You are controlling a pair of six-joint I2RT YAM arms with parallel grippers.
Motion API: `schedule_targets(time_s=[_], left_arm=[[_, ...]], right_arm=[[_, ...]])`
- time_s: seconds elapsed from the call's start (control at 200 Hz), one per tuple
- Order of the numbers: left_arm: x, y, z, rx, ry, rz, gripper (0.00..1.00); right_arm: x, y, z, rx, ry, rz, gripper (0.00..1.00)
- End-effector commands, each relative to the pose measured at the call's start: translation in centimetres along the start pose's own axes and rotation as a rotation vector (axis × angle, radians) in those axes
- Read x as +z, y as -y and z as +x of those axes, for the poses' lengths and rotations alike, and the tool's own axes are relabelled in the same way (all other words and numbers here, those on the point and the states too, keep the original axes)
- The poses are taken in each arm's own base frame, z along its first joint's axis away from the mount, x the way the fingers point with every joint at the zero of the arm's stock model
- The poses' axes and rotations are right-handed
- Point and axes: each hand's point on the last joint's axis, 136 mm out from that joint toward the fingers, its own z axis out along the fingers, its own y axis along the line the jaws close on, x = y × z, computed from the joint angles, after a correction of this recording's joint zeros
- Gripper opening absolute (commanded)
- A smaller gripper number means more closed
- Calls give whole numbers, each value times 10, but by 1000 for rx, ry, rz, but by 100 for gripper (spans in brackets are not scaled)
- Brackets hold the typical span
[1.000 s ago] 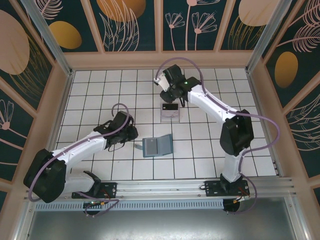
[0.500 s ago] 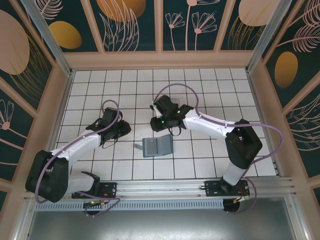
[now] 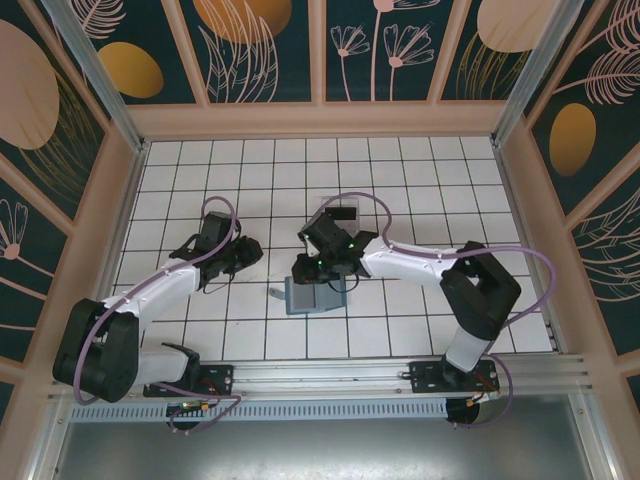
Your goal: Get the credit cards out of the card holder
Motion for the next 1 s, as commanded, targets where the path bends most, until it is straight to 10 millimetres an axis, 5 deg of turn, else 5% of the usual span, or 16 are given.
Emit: schedule_targets(time_s=[0.0, 0.626, 0.991], left_arm=[[0, 2, 1, -5, 0, 26, 26], [-2, 0, 4, -8, -1, 27, 26], [-2, -1, 5, -8, -5, 25, 26]], right_arm=[[17, -9, 6, 18, -39, -33, 18], [49, 7, 28, 27, -132, 18, 27], [39, 28, 29, 37, -114, 158, 33]])
